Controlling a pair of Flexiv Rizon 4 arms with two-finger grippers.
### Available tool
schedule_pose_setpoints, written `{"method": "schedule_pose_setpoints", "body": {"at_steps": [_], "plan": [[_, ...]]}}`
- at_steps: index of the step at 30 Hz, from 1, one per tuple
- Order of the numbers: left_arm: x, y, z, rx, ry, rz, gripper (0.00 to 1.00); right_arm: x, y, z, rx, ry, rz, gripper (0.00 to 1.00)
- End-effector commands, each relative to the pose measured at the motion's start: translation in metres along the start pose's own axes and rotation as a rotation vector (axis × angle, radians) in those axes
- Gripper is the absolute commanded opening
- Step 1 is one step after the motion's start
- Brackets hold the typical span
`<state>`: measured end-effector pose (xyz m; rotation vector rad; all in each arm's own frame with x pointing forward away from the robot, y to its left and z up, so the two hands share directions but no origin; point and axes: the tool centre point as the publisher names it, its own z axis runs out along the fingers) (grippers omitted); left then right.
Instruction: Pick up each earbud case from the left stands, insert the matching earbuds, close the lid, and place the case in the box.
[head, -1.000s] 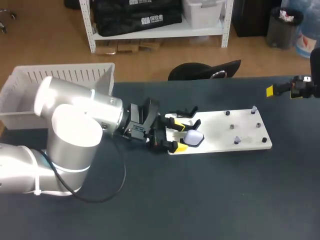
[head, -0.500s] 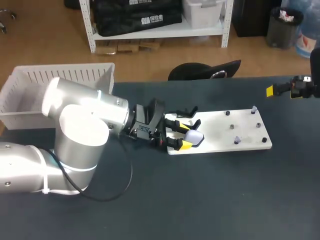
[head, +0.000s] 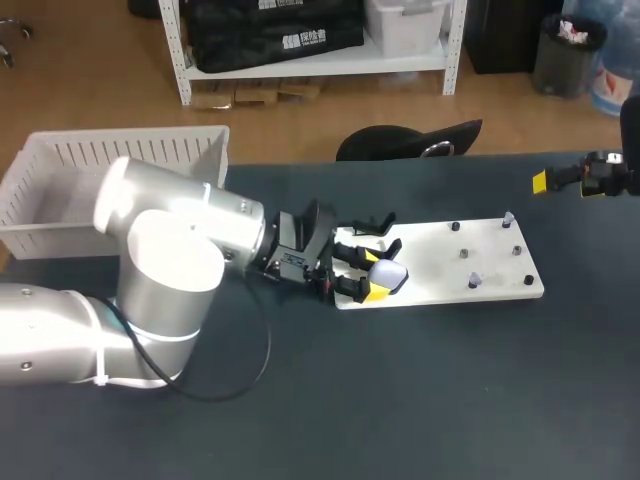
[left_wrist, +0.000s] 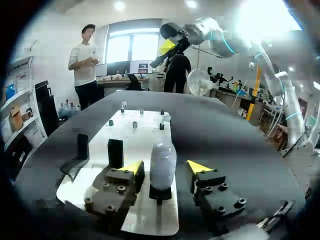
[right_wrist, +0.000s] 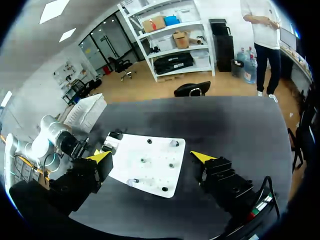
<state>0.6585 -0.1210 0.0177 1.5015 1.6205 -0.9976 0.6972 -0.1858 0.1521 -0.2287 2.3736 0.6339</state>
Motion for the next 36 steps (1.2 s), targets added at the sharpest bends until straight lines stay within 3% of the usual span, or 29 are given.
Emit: {"method": "schedule_pose_setpoints", "body": {"at_steps": [1, 17, 30, 32, 36], "plan": [[0.0021, 0.0032, 0.0041, 0.009, -0.005, 0.001, 0.52, -0.0002, -0.0008, 0.0015, -0.002, 0.000, -0.001, 1.00], [0.0038, 0.0016, 0.0060, 0.024, -0.015, -0.002, 0.45, -0.0002, -0.0008, 0.0015, -0.002, 0.000, -0.001, 1.00], [0.0038, 0.0011, 0.0059, 0.029, -0.023, -0.002, 0.27, -0.0002, -0.0008, 0.0015, -0.002, 0.000, -0.001, 1.00], [0.0037, 0.0010, 0.0059, 0.030, -0.024, -0.002, 0.24, -0.0002, -0.0008, 0.0015, -0.002, 0.000, -0.001, 1.00], [0.0034, 0.0018, 0.0051, 0.029, -0.026, -0.002, 0.00, -0.0002, -0.0008, 0.0015, -0.002, 0.000, -0.001, 1.00]]}}
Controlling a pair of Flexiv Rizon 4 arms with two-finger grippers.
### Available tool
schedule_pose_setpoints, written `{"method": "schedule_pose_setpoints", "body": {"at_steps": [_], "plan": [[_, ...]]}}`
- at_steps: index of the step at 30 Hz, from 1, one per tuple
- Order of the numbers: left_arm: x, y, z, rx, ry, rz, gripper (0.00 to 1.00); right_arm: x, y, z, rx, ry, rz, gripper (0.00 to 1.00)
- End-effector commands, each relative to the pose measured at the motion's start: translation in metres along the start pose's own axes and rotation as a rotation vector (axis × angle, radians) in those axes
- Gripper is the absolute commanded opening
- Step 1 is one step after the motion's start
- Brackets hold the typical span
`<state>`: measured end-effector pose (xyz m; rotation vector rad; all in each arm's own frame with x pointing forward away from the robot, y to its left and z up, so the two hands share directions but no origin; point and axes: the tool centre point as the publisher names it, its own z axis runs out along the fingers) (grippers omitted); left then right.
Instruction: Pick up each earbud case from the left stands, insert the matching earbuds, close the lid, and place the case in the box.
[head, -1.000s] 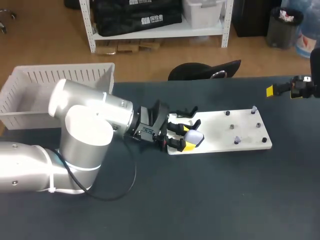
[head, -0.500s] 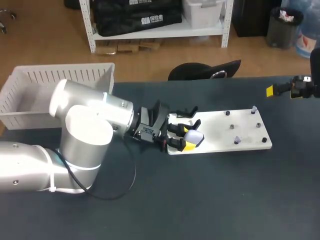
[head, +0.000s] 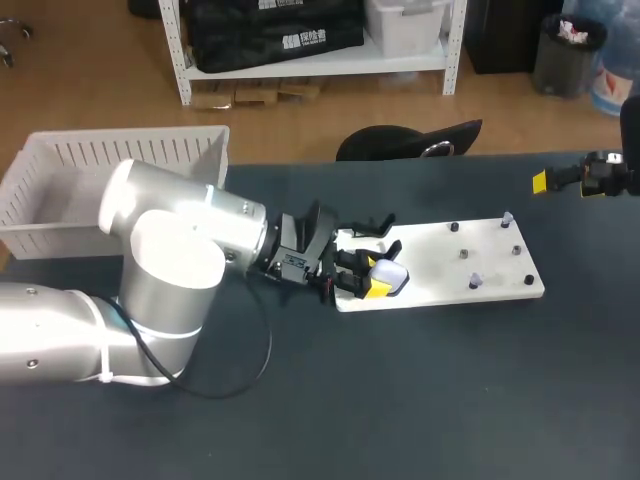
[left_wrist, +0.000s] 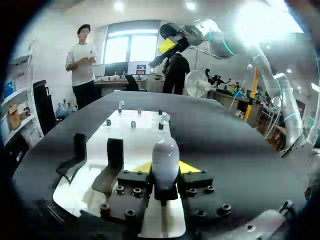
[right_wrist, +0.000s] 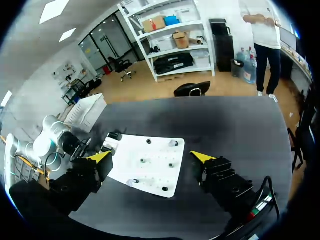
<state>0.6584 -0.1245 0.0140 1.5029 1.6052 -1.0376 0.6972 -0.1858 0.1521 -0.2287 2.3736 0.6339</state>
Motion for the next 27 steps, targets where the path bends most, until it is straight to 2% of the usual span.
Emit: {"method": "schedule_pose_setpoints", "body": {"at_steps": [1, 9, 16, 26, 27], "plan": [[0.001, 0.002, 0.000, 0.000, -0.009, 0.004, 0.00, 0.000, -0.001, 0.001, -0.002, 0.000, -0.001, 1.00], [0.000, 0.006, -0.004, -0.007, -0.008, 0.010, 0.00, 0.000, -0.001, 0.001, -0.002, 0.000, -0.001, 1.00], [-0.008, 0.001, -0.013, -0.014, -0.026, 0.028, 0.00, 0.000, -0.001, 0.001, -0.002, 0.000, -0.001, 1.00], [-0.033, -0.001, -0.026, -0.059, -0.047, 0.043, 0.00, 0.000, -0.001, 0.001, -0.002, 0.000, -0.001, 1.00], [-0.036, 0.000, -0.026, -0.072, -0.041, 0.044, 0.00, 0.002, 0.004, 0.004, -0.001, 0.021, -0.015, 1.00]]}}
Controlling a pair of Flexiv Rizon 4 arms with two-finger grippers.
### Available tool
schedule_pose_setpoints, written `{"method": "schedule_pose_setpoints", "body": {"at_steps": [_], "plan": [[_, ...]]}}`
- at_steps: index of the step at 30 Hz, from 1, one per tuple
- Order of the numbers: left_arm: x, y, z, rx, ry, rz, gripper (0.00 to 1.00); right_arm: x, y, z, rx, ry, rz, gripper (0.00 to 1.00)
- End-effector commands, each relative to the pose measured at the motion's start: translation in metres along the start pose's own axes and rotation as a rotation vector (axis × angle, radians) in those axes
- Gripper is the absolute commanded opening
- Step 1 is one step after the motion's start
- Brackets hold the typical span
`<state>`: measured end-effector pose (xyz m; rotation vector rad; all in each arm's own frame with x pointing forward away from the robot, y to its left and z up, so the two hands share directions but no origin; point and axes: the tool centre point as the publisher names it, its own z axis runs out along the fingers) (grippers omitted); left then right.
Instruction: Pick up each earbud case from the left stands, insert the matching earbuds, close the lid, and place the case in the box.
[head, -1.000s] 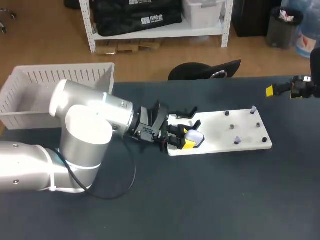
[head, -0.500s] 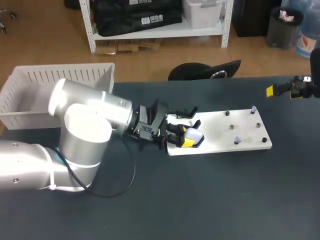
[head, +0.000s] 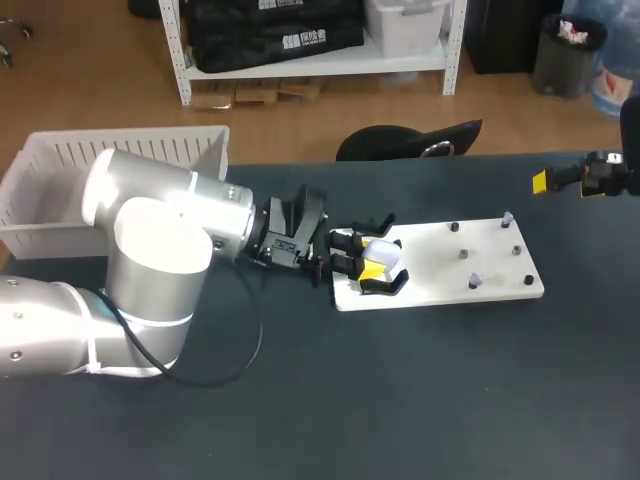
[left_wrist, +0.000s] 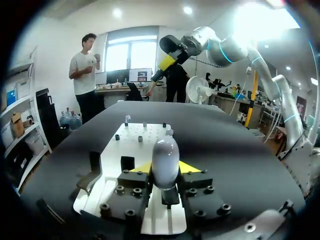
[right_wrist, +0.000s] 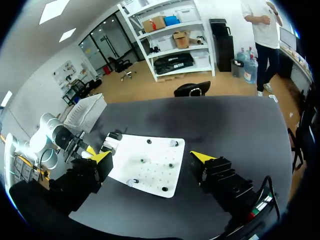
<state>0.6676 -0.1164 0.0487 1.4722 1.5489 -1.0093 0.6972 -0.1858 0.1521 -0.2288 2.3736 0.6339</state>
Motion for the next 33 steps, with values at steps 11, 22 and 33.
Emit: {"method": "schedule_pose_setpoints", "body": {"at_steps": [11, 22, 33], "plan": [[-0.037, 0.013, 0.002, -0.047, 0.006, 0.061, 0.00, 0.021, 0.055, 0.005, -0.023, 0.046, -0.060, 1.00], [-0.068, 0.028, 0.013, -0.040, -0.009, 0.144, 0.00, 0.046, 0.094, 0.021, -0.094, 0.150, -0.143, 1.00], [-0.092, 0.028, 0.023, -0.034, -0.010, 0.211, 0.00, 0.052, 0.111, 0.039, -0.137, 0.201, -0.170, 1.00]]}}
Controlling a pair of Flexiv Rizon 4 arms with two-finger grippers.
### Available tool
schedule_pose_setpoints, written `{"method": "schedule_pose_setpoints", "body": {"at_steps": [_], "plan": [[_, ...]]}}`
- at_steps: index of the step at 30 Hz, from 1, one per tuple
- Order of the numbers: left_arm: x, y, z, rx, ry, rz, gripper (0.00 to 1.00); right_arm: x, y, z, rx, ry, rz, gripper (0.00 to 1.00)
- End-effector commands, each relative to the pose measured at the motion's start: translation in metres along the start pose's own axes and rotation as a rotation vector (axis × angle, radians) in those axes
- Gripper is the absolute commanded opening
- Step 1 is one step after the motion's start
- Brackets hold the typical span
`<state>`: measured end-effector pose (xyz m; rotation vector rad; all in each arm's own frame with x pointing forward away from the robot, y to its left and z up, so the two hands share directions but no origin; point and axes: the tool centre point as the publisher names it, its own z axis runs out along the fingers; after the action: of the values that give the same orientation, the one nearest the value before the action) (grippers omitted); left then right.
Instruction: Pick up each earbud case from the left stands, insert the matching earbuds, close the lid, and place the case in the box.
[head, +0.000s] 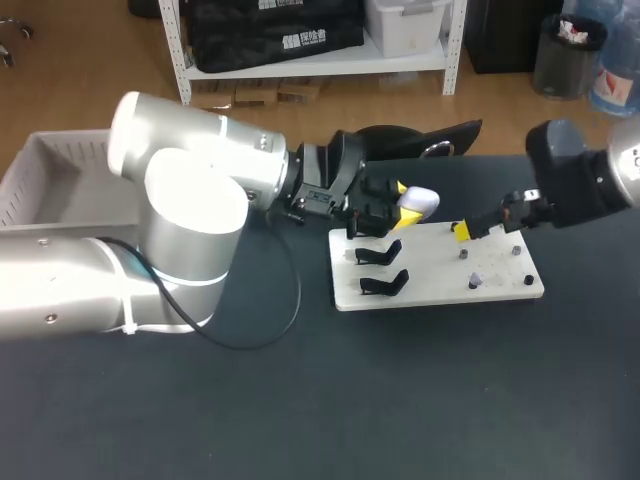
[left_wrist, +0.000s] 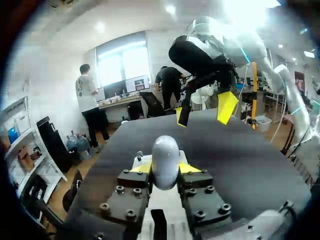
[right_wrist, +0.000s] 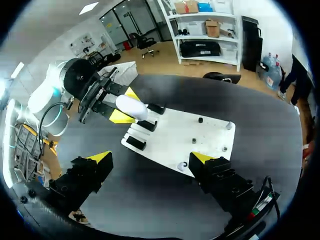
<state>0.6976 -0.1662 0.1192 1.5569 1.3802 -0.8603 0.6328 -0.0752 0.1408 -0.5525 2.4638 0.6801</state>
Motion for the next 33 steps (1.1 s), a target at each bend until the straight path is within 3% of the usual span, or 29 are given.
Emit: {"method": "schedule_pose_setpoints", "body": {"at_steps": [1, 18, 33], "plan": [[-0.007, 0.001, 0.006, 0.009, -0.007, 0.018, 0.00, -0.007, -0.004, 0.012, -0.034, 0.015, 0.001, 1.00], [-0.016, -0.022, 0.010, 0.037, -0.049, 0.047, 0.00, -0.020, -0.007, 0.016, -0.026, 0.014, -0.002, 1.00], [-0.017, -0.029, 0.009, 0.053, -0.081, 0.045, 0.00, -0.029, -0.014, 0.007, 0.008, -0.005, -0.010, 1.00]]}}
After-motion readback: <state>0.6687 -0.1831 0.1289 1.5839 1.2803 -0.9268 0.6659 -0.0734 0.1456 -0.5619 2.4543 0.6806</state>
